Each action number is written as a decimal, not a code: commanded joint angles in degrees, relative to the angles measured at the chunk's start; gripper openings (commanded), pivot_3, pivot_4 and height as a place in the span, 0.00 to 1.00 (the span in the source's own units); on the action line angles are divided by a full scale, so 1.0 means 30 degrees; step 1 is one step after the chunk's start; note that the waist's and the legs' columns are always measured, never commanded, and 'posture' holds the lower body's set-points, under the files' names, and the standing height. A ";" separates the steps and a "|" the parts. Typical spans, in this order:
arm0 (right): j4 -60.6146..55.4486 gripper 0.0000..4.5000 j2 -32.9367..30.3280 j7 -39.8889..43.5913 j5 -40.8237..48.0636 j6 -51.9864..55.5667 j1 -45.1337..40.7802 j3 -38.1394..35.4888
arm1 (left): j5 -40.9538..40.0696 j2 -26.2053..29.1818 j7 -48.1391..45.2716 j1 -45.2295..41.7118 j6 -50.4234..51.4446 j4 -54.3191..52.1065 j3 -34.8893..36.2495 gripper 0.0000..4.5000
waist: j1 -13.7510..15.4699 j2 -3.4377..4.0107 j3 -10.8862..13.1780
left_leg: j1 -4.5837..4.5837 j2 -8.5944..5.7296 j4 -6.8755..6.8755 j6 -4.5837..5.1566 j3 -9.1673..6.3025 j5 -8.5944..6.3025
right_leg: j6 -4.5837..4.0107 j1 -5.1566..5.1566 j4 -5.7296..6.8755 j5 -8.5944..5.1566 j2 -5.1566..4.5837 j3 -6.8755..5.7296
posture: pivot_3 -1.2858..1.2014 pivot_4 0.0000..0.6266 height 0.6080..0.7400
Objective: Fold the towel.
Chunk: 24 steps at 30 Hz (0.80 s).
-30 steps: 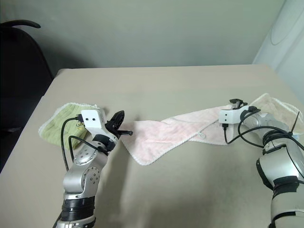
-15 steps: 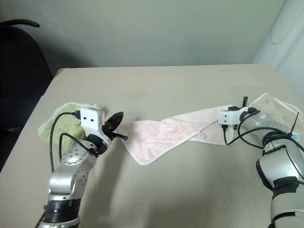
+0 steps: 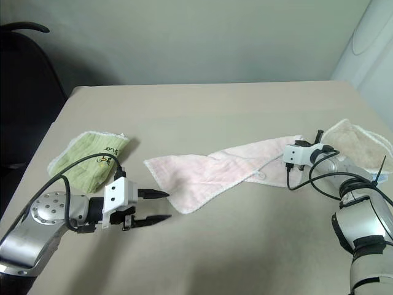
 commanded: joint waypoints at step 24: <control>-0.3085 0.00 -0.1100 0.0367 0.1994 -0.0296 0.2942 -0.1962 | 0.5163 -0.3111 -0.0953 -0.5317 -0.5124 0.6344 -0.4617 0.23 | -0.0004 0.0114 -0.0079 | -0.0022 0.0014 0.0041 0.0040 -0.0070 0.0005 | 0.0008 0.0059 -0.0047 0.0005 -0.0052 -0.0114 | 0.52 0.24 1.00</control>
